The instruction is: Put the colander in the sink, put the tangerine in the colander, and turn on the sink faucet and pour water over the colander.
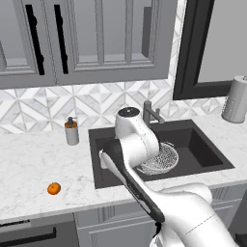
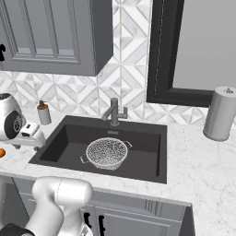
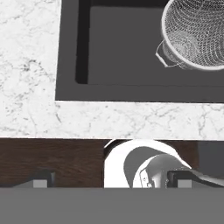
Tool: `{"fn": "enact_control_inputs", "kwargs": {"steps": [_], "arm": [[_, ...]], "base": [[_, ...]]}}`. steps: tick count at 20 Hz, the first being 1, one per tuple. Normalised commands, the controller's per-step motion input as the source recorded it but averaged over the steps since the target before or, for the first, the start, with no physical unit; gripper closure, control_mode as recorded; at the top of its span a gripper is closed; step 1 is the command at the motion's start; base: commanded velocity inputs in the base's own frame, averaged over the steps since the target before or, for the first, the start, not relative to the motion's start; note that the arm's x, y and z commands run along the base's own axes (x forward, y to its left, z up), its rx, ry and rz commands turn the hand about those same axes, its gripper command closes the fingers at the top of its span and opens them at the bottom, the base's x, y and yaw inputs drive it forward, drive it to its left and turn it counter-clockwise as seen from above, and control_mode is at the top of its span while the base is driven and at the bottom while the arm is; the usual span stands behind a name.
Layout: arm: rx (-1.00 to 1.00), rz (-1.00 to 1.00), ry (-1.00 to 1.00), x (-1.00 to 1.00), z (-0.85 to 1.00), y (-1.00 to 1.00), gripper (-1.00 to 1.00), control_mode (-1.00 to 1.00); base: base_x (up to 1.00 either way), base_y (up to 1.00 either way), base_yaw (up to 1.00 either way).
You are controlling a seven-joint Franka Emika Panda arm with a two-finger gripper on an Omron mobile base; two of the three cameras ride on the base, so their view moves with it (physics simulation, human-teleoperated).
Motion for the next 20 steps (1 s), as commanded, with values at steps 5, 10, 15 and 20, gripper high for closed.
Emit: {"fn": "enact_control_inputs", "kwargs": {"steps": [5, 10, 15, 20], "arm": [[0.01, -0.09, -0.02, -0.05, -0.03, 0.74, -1.00, -1.00], [0.00, -0.11, -0.04, 0.16, -0.05, 0.73, -1.00, -1.00], [0.03, -0.05, 0.00, 0.34, -0.20, 0.62, -1.00, -1.00], [0.02, -0.01, 0.02, 0.31, -0.43, 0.50, -1.00, -1.00]], "base": [[0.00, 0.00, 0.00], [0.00, 0.00, 0.00], [0.00, 0.00, 0.00], [0.00, 0.00, 0.00]]}}
